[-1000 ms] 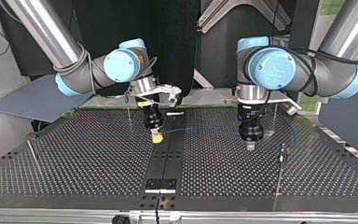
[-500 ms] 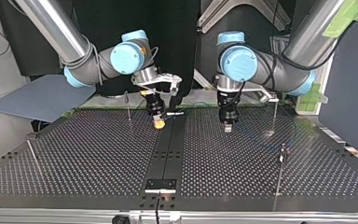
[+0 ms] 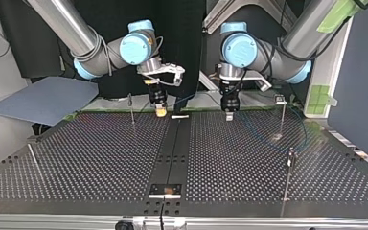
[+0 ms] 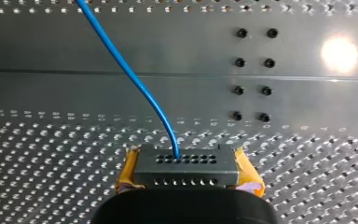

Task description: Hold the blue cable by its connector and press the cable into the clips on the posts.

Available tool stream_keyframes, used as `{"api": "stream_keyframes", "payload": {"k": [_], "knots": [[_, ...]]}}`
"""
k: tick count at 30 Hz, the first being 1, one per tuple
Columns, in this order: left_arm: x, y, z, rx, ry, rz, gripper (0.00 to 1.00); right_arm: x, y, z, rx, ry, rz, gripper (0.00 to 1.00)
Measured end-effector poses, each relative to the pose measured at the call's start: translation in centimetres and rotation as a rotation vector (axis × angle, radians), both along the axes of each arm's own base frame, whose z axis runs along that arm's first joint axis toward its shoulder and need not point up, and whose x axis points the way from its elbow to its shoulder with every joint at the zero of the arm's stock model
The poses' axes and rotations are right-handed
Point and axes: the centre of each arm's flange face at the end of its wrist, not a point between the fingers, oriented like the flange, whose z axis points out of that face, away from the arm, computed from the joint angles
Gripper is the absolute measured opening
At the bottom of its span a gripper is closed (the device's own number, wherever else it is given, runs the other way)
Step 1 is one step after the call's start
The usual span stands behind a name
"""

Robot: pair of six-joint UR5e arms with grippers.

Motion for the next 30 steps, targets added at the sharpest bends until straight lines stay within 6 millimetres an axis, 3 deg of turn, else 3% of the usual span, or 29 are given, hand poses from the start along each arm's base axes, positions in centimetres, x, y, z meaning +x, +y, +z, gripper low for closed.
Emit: {"api": "stream_keyframes", "payload": {"k": [12, 24, 30], "knots": [[-1.1, -0.9, -5.3, 0.026, 0.029, -0.044, 0.0, -1.3, 1.8, -3.4, 0.014, -0.022, -0.028, 0.0], [-2.0, -1.9, -10.6, 0.021, 0.059, -0.065, 0.0, -3.7, 2.9, -7.2, 0.02, -0.02, -0.109, 0.0], [-3.0, -2.6, -13.2, 0.021, 0.074, -0.089, 0.0, -5.4, 2.9, -10.3, 0.05, -0.018, -0.141, 0.0]]}}
